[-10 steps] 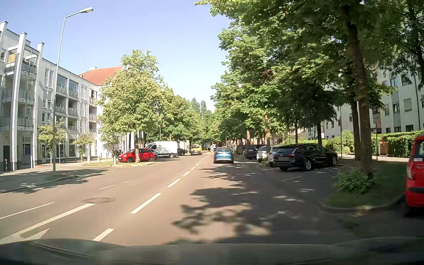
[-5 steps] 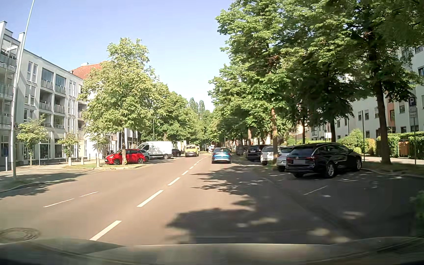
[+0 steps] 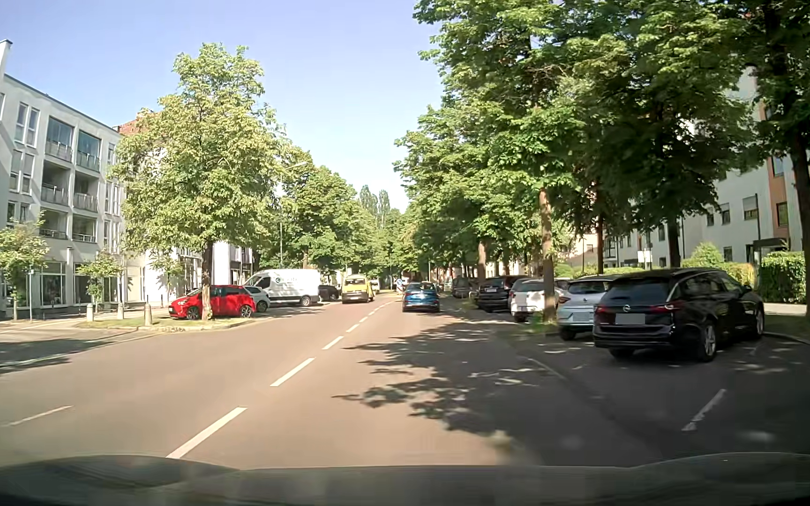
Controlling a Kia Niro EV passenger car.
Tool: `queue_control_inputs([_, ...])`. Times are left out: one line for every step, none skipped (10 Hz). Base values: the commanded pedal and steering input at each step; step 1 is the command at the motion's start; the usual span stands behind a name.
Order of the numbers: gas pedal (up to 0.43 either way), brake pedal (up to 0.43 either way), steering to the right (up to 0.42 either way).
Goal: Follow the waypoints while adhering to traffic rules and regulations
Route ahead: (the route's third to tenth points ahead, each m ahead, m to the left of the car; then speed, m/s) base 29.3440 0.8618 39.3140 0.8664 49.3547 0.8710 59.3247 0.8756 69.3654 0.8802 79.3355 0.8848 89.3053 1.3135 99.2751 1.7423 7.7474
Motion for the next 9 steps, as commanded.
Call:
queue_control_inputs([0.087, 0.0, -0.006])
queue_control_inputs([0.087, 0.0, -0.006])
queue_control_inputs([0.087, 0.0, -0.006])
queue_control_inputs([0.087, 0.0, -0.004])
queue_control_inputs([0.087, 0.0, -0.003])
queue_control_inputs([0.087, 0.0, -0.002])
queue_control_inputs([0.087, 0.0, -0.002])
queue_control_inputs([0.087, 0.0, -0.002])
queue_control_inputs([0.087, 0.0, -0.002])
